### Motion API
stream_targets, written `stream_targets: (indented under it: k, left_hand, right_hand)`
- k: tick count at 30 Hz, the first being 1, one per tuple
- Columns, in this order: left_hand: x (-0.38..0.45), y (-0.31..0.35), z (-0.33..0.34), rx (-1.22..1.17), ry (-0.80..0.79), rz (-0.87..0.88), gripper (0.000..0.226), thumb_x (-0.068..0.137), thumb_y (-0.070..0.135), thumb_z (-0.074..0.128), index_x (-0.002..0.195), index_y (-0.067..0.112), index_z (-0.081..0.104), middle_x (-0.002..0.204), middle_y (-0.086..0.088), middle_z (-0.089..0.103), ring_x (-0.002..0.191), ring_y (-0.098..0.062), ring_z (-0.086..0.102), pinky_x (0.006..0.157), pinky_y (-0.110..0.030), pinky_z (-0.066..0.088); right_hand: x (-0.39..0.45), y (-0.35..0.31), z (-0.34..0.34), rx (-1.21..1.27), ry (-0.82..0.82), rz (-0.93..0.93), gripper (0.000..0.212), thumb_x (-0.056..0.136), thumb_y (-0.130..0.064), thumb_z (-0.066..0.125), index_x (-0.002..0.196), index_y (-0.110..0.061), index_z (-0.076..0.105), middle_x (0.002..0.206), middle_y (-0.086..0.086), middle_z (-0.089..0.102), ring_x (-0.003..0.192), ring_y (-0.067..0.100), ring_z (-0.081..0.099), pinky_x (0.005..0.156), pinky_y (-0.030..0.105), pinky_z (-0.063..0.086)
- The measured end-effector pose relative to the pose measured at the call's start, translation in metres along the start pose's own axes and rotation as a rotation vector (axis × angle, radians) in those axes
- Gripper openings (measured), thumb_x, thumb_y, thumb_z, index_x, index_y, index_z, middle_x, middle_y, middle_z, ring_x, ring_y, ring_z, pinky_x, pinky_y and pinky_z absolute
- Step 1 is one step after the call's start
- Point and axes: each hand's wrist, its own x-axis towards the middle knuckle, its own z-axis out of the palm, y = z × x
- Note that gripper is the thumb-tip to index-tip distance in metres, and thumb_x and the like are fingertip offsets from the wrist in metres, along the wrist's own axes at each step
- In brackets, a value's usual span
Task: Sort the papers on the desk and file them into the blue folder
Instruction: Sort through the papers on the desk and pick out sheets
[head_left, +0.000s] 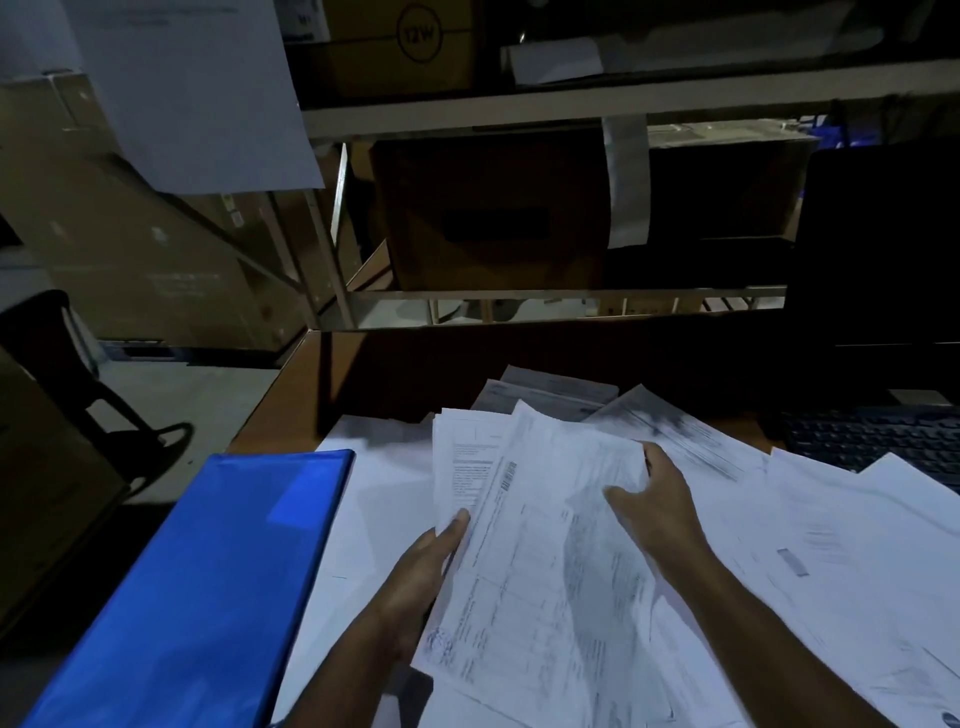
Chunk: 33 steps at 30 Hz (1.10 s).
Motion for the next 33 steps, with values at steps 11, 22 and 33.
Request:
stream_targets:
  k: [11, 22, 33]
  left_hand:
    - [0.011, -0.015, 0.001, 0.081, -0.002, 0.103, 0.051, 0.086, 0.043, 0.074, 0.132, 0.023, 0.064, 0.119, 0.0, 0.078, 0.11, -0.026, 0.075, 0.101, -0.046, 0.057]
    - [0.012, -0.022, 0.0, 0.101, 0.011, 0.107, 0.026, 0.103, 0.014, 0.059, 0.126, 0.021, 0.067, 0.112, 0.009, 0.08, 0.105, -0.016, 0.076, 0.099, -0.039, 0.057]
    - [0.002, 0.016, -0.006, 0.086, 0.115, 0.337, 0.051, 0.091, 0.05, 0.072, 0.136, 0.028, 0.061, 0.128, 0.003, 0.075, 0.118, -0.022, 0.071, 0.105, -0.054, 0.055]
  right_hand:
    - [0.021, -0.02, 0.02, -0.16, -0.108, -0.186, 0.045, 0.092, -0.012, 0.069, 0.133, -0.015, 0.053, 0.121, -0.009, 0.06, 0.11, 0.007, 0.054, 0.089, 0.019, 0.043]
    - [0.014, -0.006, 0.021, 0.031, -0.027, -0.146, 0.05, 0.092, -0.02, 0.072, 0.135, -0.027, 0.049, 0.13, -0.01, 0.054, 0.126, 0.009, 0.05, 0.097, 0.03, 0.046]
    - [-0.012, -0.03, 0.017, 0.202, -0.119, -0.09, 0.018, 0.103, -0.036, 0.049, 0.116, -0.028, 0.059, 0.109, -0.011, 0.07, 0.098, 0.009, 0.068, 0.074, 0.027, 0.056]
